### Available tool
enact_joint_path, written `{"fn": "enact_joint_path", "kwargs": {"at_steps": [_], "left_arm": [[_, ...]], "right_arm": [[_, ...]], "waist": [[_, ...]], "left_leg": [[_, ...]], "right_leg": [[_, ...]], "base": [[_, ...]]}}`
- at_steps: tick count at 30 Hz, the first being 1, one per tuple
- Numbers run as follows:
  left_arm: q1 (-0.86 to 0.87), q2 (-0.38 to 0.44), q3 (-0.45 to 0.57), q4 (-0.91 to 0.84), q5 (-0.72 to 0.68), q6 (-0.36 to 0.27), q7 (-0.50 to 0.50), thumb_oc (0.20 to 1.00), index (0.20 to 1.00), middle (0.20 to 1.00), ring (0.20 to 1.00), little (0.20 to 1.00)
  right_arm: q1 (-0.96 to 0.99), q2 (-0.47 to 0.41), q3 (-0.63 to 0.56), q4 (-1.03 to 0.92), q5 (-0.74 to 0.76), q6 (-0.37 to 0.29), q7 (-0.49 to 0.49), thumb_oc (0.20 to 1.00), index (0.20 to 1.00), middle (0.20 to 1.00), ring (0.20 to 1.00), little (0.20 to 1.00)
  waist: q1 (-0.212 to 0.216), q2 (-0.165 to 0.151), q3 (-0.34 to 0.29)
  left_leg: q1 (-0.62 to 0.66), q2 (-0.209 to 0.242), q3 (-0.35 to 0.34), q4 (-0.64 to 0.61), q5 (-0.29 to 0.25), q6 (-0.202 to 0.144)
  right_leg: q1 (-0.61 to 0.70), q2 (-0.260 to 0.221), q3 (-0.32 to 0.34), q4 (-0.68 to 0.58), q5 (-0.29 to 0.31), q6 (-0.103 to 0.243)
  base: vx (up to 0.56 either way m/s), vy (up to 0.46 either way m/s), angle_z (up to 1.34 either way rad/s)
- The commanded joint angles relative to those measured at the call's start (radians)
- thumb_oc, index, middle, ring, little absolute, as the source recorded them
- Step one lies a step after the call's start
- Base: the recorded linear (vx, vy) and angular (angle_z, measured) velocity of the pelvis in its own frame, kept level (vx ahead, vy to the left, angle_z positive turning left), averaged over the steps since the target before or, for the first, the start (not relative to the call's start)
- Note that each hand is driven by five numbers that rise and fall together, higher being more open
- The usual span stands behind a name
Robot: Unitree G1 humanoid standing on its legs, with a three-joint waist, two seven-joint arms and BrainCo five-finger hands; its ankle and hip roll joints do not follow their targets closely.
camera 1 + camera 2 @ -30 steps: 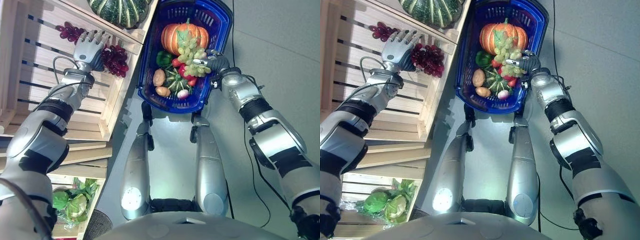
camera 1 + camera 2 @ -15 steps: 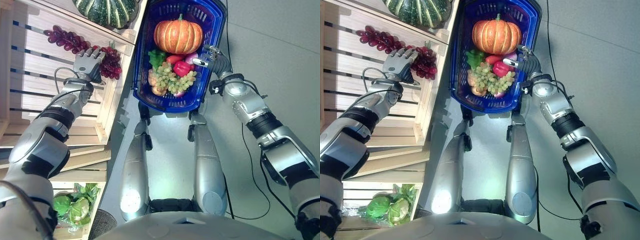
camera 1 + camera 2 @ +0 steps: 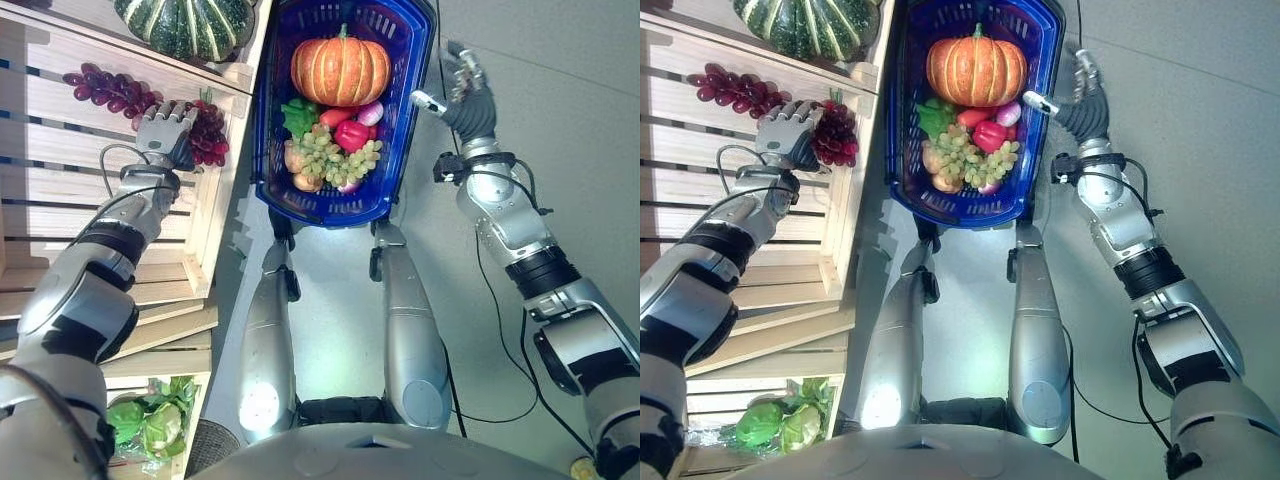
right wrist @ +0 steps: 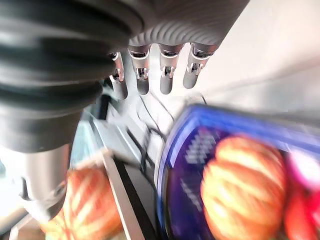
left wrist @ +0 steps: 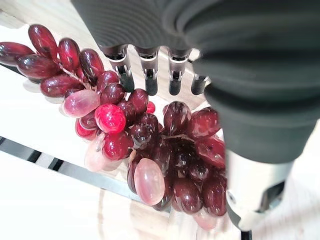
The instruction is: Pick up fruits and vegetables into the basket
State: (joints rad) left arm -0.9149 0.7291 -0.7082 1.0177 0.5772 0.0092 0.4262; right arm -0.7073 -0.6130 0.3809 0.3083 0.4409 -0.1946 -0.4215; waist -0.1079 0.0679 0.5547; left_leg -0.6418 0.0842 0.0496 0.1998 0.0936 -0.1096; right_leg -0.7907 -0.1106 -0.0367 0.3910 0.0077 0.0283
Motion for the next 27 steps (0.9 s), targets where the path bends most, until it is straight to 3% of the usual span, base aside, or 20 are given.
{"fn": "enact_joint_path", "kwargs": {"at_steps": [1,5,10,16,27], "left_arm": [[0.036,0.033,0.072,0.064,0.046,0.06,0.066,1.0,1.0,1.0,1.0,1.0],[0.036,0.025,0.072,0.105,0.057,0.086,0.059,1.0,1.0,1.0,1.0,1.0],[0.025,0.019,0.053,0.139,0.057,0.121,0.047,1.0,1.0,1.0,1.0,1.0],[-0.018,0.026,0.029,0.179,0.047,0.137,0.048,1.0,1.0,1.0,1.0,1.0],[-0.067,0.029,0.018,0.188,0.075,0.124,0.075,1.0,1.0,1.0,1.0,1.0]], "right_arm": [[0.048,-0.006,-0.065,-0.067,-0.05,-0.076,-0.096,1.0,1.0,1.0,1.0,1.0],[0.066,-0.014,-0.111,-0.011,-0.058,-0.087,-0.213,1.0,1.0,1.0,1.0,1.0],[0.067,-0.028,-0.128,0.06,-0.028,-0.078,-0.249,1.0,1.0,1.0,1.0,1.0],[0.045,-0.037,-0.114,0.164,0.026,-0.092,-0.234,1.0,1.0,1.0,1.0,1.0],[0.033,-0.025,-0.089,0.167,0.041,-0.125,-0.215,1.0,1.0,1.0,1.0,1.0]], "waist": [[-0.006,-0.037,-0.035],[-0.01,-0.04,-0.035],[-0.011,-0.044,-0.035],[-0.01,-0.055,-0.035],[-0.011,-0.074,-0.035]], "left_leg": [[-0.051,-0.071,0.034,0.041,-0.033,0.04],[-0.066,-0.071,0.03,0.054,-0.04,0.041],[-0.082,-0.069,0.027,0.066,-0.046,0.042],[-0.114,-0.068,0.019,0.08,-0.054,0.046],[-0.166,-0.067,0.011,0.094,-0.061,0.046]], "right_leg": [[0.068,0.068,-0.055,-0.047,-0.045,0.015],[0.056,0.069,-0.053,-0.04,-0.047,0.018],[0.039,0.07,-0.053,-0.033,-0.047,0.019],[0.008,0.077,-0.055,-0.026,-0.047,0.017],[-0.041,0.08,-0.054,-0.026,-0.043,0.021]], "base": [[0.0,0.0,0.0],[0.0,0.0,0.0],[0.0,0.0,0.0],[0.0,0.0,0.0],[0.0,0.0,0.0]]}}
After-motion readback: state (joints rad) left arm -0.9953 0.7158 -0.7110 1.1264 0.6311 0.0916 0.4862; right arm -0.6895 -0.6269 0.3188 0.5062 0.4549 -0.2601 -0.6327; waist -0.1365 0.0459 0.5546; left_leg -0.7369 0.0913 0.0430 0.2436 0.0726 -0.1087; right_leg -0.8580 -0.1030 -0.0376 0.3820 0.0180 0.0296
